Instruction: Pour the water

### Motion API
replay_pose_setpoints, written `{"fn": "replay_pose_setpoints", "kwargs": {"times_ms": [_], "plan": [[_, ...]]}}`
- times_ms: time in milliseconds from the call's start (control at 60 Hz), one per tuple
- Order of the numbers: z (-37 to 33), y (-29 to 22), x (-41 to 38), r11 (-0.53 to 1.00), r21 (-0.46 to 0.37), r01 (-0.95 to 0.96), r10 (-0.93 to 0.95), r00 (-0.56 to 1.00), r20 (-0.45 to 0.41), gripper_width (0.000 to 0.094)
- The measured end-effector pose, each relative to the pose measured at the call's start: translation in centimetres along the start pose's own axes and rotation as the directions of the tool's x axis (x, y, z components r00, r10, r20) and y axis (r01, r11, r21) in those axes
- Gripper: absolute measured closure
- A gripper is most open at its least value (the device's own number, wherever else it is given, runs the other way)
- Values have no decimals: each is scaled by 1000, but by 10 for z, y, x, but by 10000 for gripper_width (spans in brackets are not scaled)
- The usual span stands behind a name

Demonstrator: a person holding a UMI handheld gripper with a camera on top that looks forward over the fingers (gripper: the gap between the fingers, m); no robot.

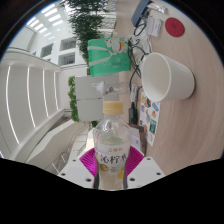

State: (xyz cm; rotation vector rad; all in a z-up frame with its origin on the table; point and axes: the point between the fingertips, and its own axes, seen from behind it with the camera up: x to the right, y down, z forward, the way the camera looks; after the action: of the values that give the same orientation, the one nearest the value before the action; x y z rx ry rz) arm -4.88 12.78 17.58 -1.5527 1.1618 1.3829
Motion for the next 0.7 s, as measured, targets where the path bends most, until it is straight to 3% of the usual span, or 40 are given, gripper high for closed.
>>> {"fn": "replay_pose_setpoints", "kwargs": {"times_ms": [117,200,250,267,333,383,400,417,583,617,633,650,700], "plan": [[-8,-38,-5,917,-50,-396,399,914,69,617],[-5,-45,-7,871,-57,-487,491,868,80,618],[-24,-57,-18,822,-96,-562,570,814,116,617],[-5,-56,-22,814,-66,-577,580,806,114,618],[-8,-67,-30,764,-84,-640,644,747,168,618],[-10,-72,-34,747,-93,-658,662,725,189,618],[-31,-82,-37,732,-130,-669,680,705,199,617],[-11,-76,-40,734,-88,-673,676,714,182,618],[-11,-71,-41,730,-104,-675,683,717,139,617],[-13,-67,-46,757,-116,-643,654,746,129,616],[-34,-66,-37,778,-165,-607,628,764,149,617],[-16,-68,-54,797,-125,-591,603,789,119,617],[-16,-67,-68,890,-144,-433,449,887,106,616]]}}
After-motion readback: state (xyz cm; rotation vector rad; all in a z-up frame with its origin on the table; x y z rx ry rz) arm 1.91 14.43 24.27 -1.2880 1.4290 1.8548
